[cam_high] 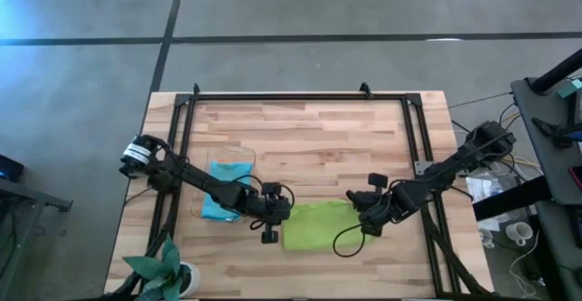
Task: Fold microfiber towels
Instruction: Fold the green microfiber towel on the table
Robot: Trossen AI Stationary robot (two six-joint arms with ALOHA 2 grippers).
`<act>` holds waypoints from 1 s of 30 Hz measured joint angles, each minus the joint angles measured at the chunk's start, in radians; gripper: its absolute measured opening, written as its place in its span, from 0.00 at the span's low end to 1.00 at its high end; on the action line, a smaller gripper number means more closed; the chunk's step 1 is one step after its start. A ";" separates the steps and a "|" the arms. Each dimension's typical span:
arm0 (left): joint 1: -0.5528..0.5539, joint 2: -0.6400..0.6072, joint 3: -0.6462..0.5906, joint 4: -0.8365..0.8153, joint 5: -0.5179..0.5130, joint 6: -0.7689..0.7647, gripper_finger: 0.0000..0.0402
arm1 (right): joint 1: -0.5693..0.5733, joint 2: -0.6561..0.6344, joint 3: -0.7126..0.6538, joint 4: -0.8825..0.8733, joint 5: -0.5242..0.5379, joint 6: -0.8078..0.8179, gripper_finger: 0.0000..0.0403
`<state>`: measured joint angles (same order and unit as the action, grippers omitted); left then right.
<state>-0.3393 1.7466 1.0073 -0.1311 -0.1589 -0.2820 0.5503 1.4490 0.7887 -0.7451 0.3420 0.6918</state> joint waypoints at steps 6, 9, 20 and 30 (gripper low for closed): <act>0.000 0.003 0.000 -0.016 -0.001 0.000 0.00 | 0.000 0.000 0.000 0.004 0.023 0.001 0.02; 0.000 0.003 0.000 -0.019 -0.014 -0.003 0.00 | 0.000 0.000 0.005 0.002 0.029 0.001 0.02; 0.000 -0.014 0.000 -0.104 -0.030 -0.047 0.00 | -0.001 -0.002 0.035 -0.079 0.031 0.003 0.02; 0.049 0.028 -0.001 -0.091 -0.085 -0.023 0.00 | -0.039 0.032 0.007 -0.056 0.079 -0.003 0.02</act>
<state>-0.2903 1.7742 1.0065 -0.2222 -0.2440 -0.3046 0.5118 1.4807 0.7952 -0.8013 0.4206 0.6892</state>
